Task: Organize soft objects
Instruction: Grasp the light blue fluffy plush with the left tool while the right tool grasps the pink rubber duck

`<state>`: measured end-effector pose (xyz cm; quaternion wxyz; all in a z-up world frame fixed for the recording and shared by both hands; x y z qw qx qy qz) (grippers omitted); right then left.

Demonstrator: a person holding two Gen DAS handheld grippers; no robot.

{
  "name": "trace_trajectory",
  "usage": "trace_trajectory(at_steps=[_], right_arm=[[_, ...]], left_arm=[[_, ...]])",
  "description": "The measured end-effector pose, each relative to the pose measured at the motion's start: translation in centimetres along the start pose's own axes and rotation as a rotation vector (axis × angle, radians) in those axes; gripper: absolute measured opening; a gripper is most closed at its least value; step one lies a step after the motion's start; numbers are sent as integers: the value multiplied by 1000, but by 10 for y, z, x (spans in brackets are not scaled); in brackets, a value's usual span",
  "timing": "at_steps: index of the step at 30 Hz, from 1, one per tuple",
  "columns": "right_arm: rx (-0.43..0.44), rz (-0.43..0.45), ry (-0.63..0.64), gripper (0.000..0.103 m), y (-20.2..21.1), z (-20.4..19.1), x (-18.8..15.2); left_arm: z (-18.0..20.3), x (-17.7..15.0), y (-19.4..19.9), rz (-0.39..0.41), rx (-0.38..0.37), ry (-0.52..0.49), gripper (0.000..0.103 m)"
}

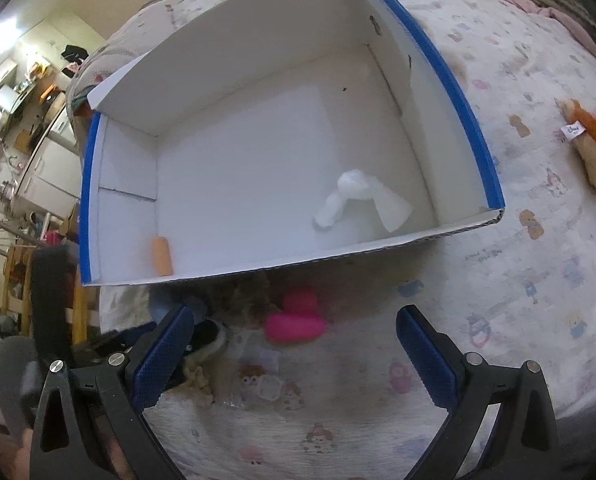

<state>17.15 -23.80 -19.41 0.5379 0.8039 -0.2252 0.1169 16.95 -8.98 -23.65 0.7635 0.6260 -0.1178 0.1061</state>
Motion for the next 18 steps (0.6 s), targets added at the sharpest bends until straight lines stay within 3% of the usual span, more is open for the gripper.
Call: trace_trajectory(at_steps=[7, 10, 18], right_arm=[[-5, -7, 8, 103, -3, -3, 1], [-9, -8, 13, 103, -3, -1, 1], [-18, -6, -26, 103, 0, 8, 0]], left_arm=[[7, -2, -7, 14, -20, -27, 23], [9, -8, -4, 12, -31, -36, 15], [3, -14, 49, 89, -32, -74, 12]])
Point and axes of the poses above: each gripper's, at about its wrist camera, not at the fingertips, and y roughly against the way its jaws point, z to its right, x to its top, the point moved 10 cm from there along -y, roughly the way its jaws point, and after that the axes turned 8 degrees about z, right-handed, at the moved point
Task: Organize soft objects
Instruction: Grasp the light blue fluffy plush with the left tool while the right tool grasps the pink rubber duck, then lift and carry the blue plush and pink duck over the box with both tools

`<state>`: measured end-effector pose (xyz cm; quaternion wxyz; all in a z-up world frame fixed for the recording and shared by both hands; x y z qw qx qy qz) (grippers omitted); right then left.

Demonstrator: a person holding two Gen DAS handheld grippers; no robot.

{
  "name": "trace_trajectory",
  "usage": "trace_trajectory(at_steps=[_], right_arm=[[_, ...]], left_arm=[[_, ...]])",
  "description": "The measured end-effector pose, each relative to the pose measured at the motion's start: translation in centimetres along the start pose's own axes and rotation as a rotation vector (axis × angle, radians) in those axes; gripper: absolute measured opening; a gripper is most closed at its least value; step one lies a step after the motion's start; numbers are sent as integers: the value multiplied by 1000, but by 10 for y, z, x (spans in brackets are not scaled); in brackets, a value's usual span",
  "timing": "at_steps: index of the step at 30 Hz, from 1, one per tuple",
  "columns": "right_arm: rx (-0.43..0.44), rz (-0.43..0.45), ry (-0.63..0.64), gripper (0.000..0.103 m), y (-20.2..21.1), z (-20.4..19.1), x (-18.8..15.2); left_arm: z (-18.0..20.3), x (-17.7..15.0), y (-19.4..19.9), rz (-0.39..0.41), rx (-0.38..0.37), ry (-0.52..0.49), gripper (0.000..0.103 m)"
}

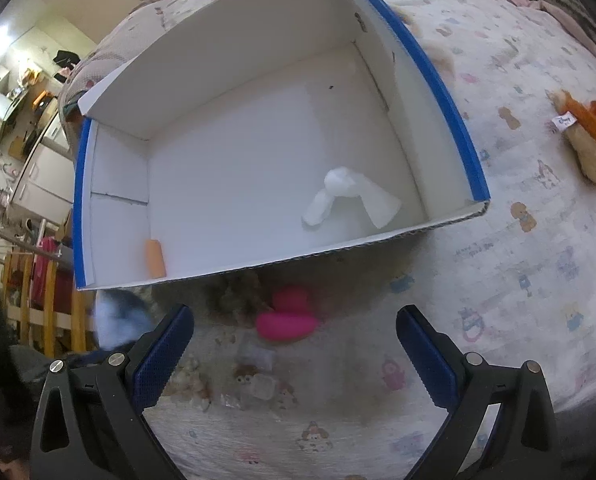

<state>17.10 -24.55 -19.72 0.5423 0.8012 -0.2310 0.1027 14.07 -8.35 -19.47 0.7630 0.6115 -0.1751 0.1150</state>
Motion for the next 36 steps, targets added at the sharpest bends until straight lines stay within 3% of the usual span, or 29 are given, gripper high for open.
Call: trace_trajectory(at_steps=[4, 9, 10, 12, 22, 24, 27, 36], right_arm=[[7, -12, 4, 103, -2, -2, -2], [42, -51, -11, 99, -12, -6, -5], [60, -65, -29, 89, -17, -6, -6], [77, -110, -60, 82, -29, -5, -11], [40, -238, -30, 81, -70, -13, -35], [27, -232, -11, 79, -73, -15, -36], [25, -212, 27, 50, -71, -22, -33], [13, -131, 63, 49, -46, -21, -27]], left_arm=[[-17, 12, 33, 104, 67, -55, 10], [-42, 15, 51, 151, 74, -3, 9], [-45, 14, 51, 152, 78, 6, 9], [-50, 13, 50, 151, 89, 24, 9], [-34, 4, 30, 107, 102, 2, 6], [-36, 3, 28, 104, 107, 2, 6], [-39, 2, 27, 94, 108, 16, 5], [-46, 1, 29, 100, 135, 18, 3]])
Point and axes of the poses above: each gripper's, at about its wrist camera, not at the fingertips, and y roughly against the way its jaws point, z to its right, x to its top, the point moved 10 cm from there along -y, roughly the way its jaws point, and after that the axes turned 8 degrees about z, right-handed, at the moved point
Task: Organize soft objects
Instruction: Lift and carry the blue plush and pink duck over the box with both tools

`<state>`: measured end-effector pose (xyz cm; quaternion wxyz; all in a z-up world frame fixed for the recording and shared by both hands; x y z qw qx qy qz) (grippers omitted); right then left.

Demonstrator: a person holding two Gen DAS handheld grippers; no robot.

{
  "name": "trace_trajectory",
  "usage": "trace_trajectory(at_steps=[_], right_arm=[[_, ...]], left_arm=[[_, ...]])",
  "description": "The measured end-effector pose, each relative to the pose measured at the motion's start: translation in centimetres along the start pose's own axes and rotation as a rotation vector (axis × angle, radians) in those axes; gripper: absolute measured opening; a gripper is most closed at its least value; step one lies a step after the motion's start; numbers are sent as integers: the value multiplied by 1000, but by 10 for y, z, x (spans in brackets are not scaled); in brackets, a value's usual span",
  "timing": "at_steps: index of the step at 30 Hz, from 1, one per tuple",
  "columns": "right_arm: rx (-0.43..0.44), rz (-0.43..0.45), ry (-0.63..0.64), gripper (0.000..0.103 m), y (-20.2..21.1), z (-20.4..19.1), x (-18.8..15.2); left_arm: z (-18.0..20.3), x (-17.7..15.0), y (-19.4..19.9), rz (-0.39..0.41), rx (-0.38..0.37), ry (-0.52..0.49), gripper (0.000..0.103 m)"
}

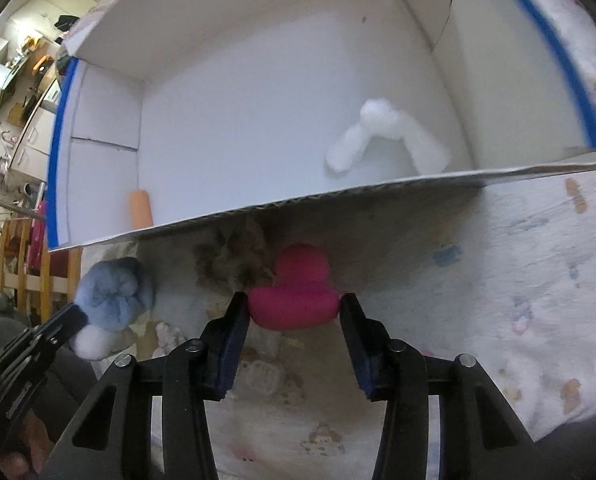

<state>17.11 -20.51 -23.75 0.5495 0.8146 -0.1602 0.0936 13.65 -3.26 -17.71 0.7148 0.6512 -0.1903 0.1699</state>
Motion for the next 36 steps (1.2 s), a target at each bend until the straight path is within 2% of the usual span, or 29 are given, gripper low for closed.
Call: trace_trajectory(at_steps=[7, 14, 18, 23, 26, 27, 29, 30, 31, 33, 36], right_arm=[[36, 60, -12, 49, 31, -3, -8], [87, 154, 37, 49, 68, -17, -12], [121, 226, 58, 49, 95, -22, -6], [131, 281, 84, 49, 114, -21, 4], [134, 276, 63, 49, 111, -18, 4], [133, 272, 57, 49, 109, -17, 4], [132, 263, 48, 49, 104, -18, 5], [133, 264, 49, 49, 104, -19, 5], [136, 264, 49, 49, 102, -20, 6], [137, 263, 43, 49, 100, -19, 6], [138, 257, 29, 49, 98, -16, 5]], left_arm=[[-3, -2, 2, 9, 28, -11, 2], [-5, -1, 21, 54, 37, -16, 2], [-8, 0, 43, 107, 36, 6, 1], [-9, 12, 69, 192, 41, -17, 1], [-7, 13, 60, 147, 3, -23, 3], [-6, 11, 52, 110, -24, -11, 10], [-6, 4, 33, 29, -55, 26, 31], [-7, 0, 23, -9, -59, 41, 49], [-7, -3, 16, -32, -63, 55, 56], [-3, -8, -1, -87, -80, 95, 56], [11, -7, -18, -136, -134, 135, 68]])
Point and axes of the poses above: each gripper's, at about its wrist camera, not at the fingertips, and y roughly against the way its jaws point, z to its right, x to its top, the point moved 10 cm from there along -y, roughly the way its jaws point, and after that the axes turned 8 degrees about z, right-handed, at the moved point
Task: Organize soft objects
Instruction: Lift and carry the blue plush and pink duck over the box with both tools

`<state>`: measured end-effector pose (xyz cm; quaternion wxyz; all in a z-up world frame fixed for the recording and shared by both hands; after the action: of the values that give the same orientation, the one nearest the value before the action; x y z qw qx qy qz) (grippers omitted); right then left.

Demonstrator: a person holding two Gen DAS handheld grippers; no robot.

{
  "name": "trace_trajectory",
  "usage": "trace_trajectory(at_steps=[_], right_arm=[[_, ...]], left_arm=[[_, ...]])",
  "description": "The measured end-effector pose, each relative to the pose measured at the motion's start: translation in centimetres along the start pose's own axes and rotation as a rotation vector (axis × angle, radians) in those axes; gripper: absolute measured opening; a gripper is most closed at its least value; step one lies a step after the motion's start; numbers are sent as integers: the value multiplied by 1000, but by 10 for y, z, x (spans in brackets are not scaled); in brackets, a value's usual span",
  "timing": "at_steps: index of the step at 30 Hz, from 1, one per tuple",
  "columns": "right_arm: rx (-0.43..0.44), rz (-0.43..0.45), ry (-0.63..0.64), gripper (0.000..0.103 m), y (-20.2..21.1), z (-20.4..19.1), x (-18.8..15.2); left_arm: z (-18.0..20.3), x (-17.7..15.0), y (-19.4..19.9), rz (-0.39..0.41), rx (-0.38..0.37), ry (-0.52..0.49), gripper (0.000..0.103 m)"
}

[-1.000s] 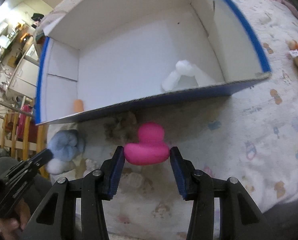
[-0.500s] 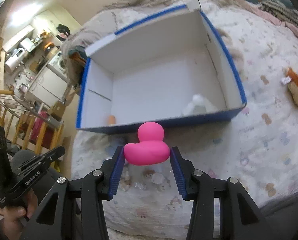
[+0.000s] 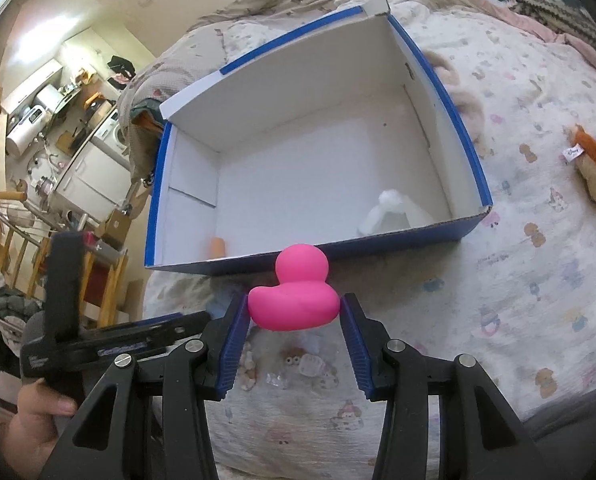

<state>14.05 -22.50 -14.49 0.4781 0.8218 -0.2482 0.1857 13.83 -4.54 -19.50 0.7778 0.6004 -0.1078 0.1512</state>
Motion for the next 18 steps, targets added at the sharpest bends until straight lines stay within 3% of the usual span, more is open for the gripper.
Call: trace_trajectory(at_steps=[2, 6, 8, 9, 12, 15, 18], right_arm=[[4, 1, -8, 49, 0, 2, 0], [2, 1, -18, 49, -1, 3, 0], [-2, -1, -13, 49, -2, 2, -1], [-6, -1, -7, 49, -2, 1, -1], [-7, -1, -6, 49, -2, 1, -1], [-4, 0, -10, 49, -2, 1, -1], [-5, 2, -2, 49, -1, -1, -1]], left_arm=[[10, 1, -15, -40, -1, -9, 68], [16, -8, -52, -128, 68, -41, 67], [15, -12, -66, -168, 98, -46, 57], [13, -13, -70, -171, 107, -42, 44], [9, -11, -70, -154, 111, -37, 31], [10, -10, -60, -141, 101, -56, 29], [10, -3, -37, -64, 122, -71, 29]])
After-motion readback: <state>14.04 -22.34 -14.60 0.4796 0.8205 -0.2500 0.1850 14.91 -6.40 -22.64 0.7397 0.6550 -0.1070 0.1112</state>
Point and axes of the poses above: each gripper's, at about its wrist camera, not at the fingertips, and y roughly against the way its jaws point, z to its right, x to its top, the point moved 10 cm from there along -y, roughly the way its jaws point, and after that the axes turned 8 degrees about z, right-handed, at the moved point
